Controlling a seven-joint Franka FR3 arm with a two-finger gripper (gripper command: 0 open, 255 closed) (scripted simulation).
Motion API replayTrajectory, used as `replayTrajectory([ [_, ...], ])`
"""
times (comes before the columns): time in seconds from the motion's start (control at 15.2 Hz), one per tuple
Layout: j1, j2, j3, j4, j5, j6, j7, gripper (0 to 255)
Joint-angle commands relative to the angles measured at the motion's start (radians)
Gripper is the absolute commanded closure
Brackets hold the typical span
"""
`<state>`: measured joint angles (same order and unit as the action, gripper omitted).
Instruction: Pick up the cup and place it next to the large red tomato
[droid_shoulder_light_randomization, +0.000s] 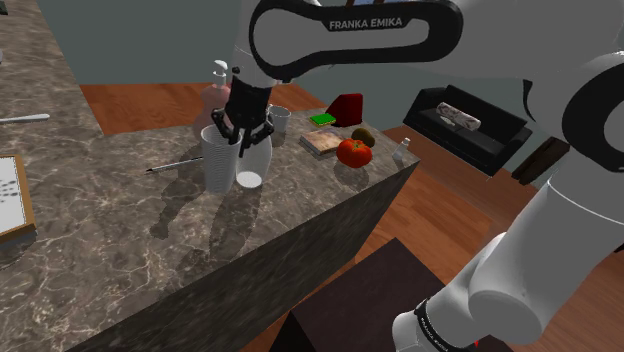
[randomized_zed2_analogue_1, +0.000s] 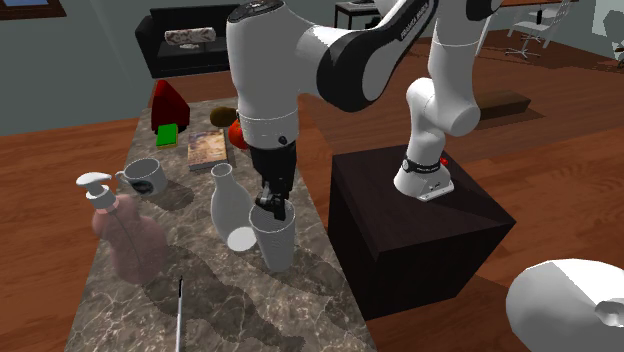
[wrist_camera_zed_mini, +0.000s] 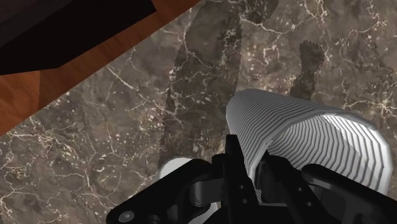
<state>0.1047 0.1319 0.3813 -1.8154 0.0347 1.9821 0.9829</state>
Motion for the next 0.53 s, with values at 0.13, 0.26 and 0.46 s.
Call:
replayTrajectory([
  [0.13, -0.001, -0.007, 0.000, 0.046, 0.002, -0.053, 0.001, 255],
  [0.26, -0.001, -0.011, 0.001, 0.069, 0.003, -0.079, 0.002, 255],
  [0.46, -0.001, -0.014, 0.001, 0.106, 0.004, -0.119, 0.004, 255],
])
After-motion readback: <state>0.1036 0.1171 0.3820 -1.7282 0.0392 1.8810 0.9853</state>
